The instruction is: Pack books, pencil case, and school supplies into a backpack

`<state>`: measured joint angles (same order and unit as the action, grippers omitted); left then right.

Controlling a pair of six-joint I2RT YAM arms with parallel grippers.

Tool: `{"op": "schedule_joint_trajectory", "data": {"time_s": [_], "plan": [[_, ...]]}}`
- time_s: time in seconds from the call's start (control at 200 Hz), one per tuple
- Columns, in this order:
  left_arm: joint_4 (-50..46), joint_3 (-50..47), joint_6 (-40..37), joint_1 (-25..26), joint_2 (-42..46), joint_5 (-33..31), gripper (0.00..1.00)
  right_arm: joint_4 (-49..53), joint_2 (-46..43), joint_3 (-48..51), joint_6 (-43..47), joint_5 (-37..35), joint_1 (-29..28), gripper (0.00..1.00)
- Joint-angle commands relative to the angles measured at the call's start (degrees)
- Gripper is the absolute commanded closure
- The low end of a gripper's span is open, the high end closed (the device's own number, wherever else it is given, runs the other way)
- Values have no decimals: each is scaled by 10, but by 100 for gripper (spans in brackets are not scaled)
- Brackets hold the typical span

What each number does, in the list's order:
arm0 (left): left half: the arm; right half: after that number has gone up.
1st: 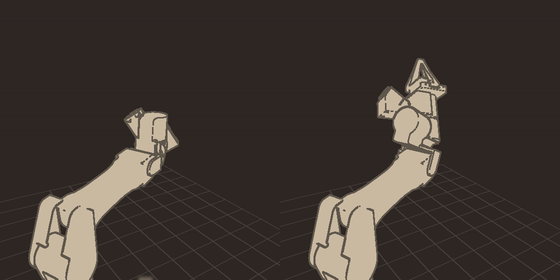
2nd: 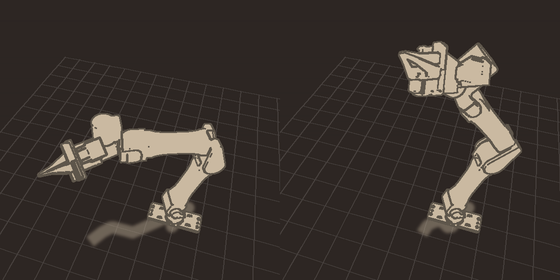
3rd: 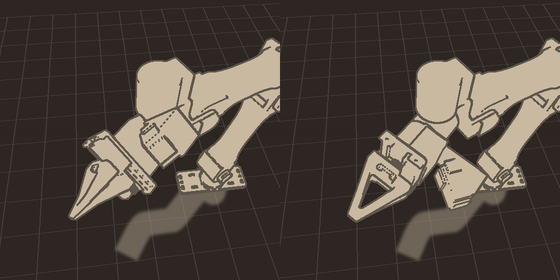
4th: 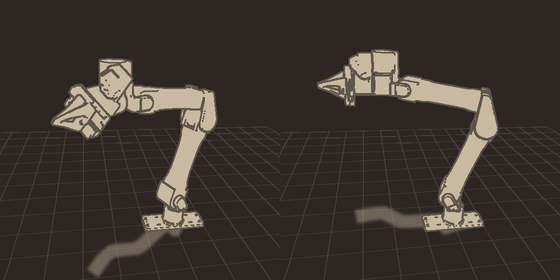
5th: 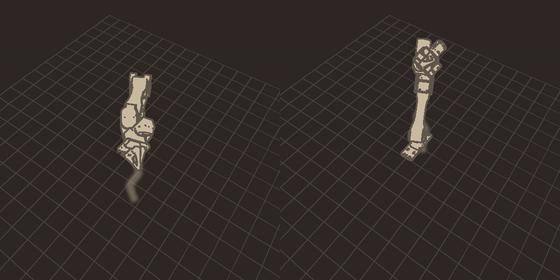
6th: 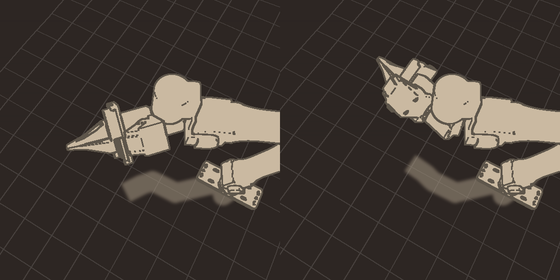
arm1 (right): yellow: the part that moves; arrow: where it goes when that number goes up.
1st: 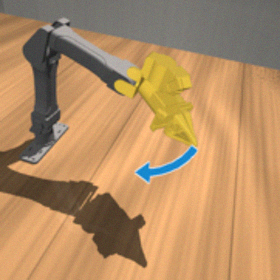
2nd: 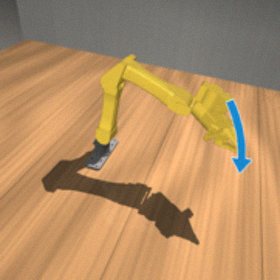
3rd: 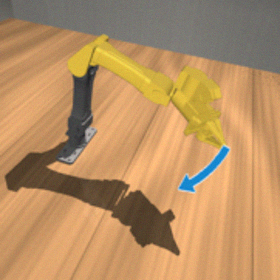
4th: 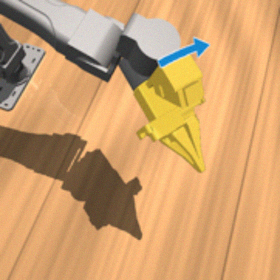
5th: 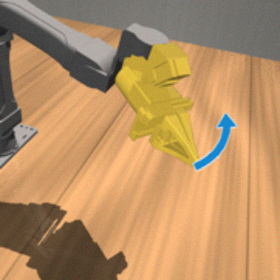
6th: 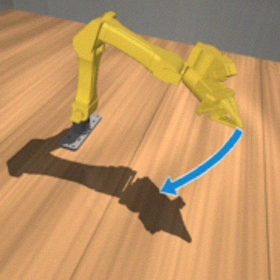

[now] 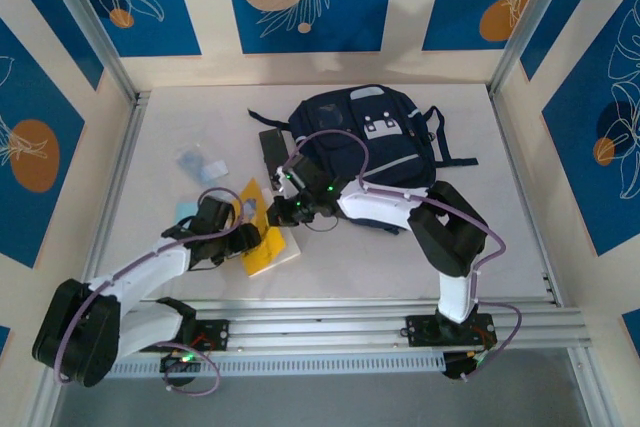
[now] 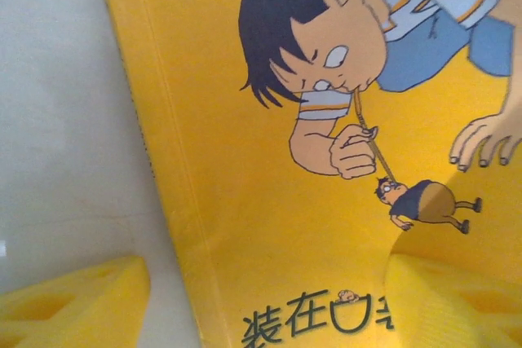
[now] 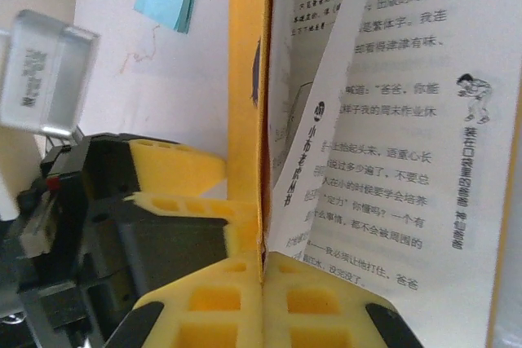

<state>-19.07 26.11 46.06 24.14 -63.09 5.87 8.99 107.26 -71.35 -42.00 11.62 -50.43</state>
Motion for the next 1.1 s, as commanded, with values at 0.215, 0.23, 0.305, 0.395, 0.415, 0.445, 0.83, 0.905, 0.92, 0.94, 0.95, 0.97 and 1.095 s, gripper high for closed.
{"op": "schedule_joint_trajectory", "data": {"time_s": [0.215, 0.23, 0.305, 0.395, 0.415, 0.445, 0.83, 0.905, 0.92, 0.94, 0.95, 0.97, 1.095], "plan": [[69, 5, 48, 2, 42, -26, 12, -22, -66, 3, -38, 88, 65, 100], [78, 2, 53, 2, 41, -26, 12, -27, -70, 5, -41, 96, 71, 100], [123, -4, 69, 2, 31, -20, 10, -40, -80, 15, -51, 118, 90, 100], [167, -3, 81, 3, 16, -16, 9, -61, -89, 28, -65, 142, 111, 100], [175, -3, 84, 3, 13, -16, 9, -67, -91, 32, -68, 147, 114, 100], [191, -3, 87, 3, 6, -15, 8, -76, -92, 36, -74, 154, 119, 100], [341, 5, 122, 23, -86, 1, 25, -133, -98, 78, -115, 186, 153, 100], [354, 6, 123, 27, -94, 2, 39, -141, -99, 86, -120, 187, 155, 100], [355, 6, 122, 27, -95, 2, 42, -143, -99, 88, -121, 188, 156, 100], [357, 6, 122, 28, -95, 1, 47, -146, -99, 90, -122, 189, 157, 100], [357, 6, 122, 28, -96, 0, 49, -147, -100, 91, -123, 189, 157, 100], [357, 6, 122, 28, -94, 0, 54, -148, -100, 92, -124, 190, 158, 100], [343, 9, 114, 29, -76, -11, 75, -156, -100, 98, -129, 193, 161, 100]]}}
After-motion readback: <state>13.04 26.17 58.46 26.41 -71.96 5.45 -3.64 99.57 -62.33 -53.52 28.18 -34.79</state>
